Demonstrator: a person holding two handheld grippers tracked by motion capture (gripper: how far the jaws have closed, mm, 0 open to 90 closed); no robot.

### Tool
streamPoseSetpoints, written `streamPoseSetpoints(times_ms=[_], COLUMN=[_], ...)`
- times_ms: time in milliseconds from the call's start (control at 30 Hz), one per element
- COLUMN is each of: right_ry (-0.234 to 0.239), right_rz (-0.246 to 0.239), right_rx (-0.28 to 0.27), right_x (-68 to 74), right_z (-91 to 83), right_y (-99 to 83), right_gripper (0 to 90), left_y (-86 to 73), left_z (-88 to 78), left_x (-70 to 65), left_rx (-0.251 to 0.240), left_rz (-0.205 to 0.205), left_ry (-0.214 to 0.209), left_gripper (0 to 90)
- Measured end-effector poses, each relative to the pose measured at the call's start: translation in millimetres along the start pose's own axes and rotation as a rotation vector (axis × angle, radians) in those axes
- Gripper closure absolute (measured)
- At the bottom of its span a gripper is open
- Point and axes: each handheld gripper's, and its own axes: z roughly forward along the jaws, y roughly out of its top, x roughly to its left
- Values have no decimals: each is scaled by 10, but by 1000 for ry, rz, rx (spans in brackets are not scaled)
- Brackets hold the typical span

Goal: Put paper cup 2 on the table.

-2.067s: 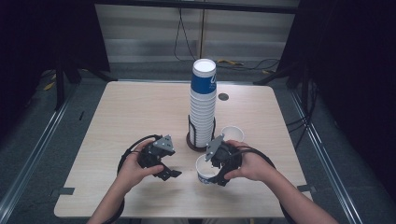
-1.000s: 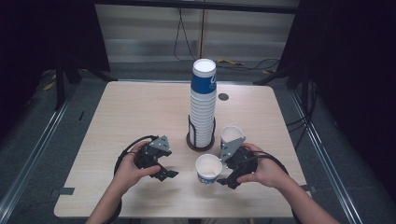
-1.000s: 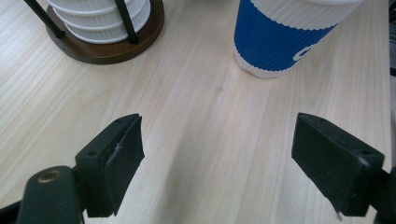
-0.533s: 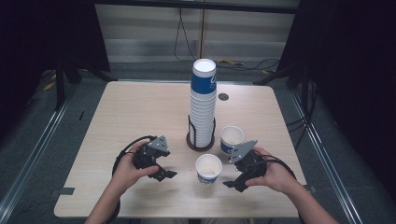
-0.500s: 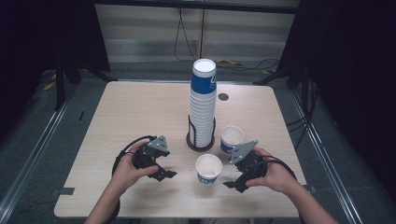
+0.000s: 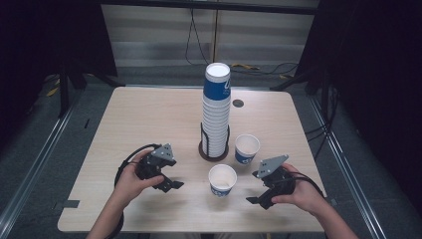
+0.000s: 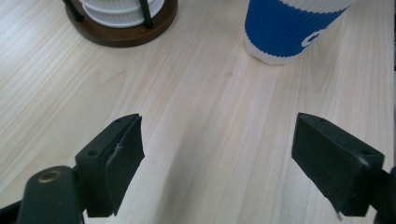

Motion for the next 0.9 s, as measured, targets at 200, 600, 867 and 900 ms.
streamPoseSetpoints(times_ms=[200, 600, 867, 900], right_ry=[-15, -51, -62, -71], right_rz=[37, 96, 142, 143], right_rx=[-3, -9, -17, -17], right_x=[-43, -119, -155, -159], right_z=[-48, -49, 10, 14], right_y=[-146, -401, -590, -614], right_gripper=[133, 133, 133, 132], left_y=[-49, -206, -347, -358], left_z=[-48, -94, -156, -159], left_x=[40, 127, 220, 228], left_rx=[0, 1, -4, -6], left_rz=[-4, -40, -70, -74], left_ry=[11, 25, 47, 55], left_gripper=[167, 168, 169, 171])
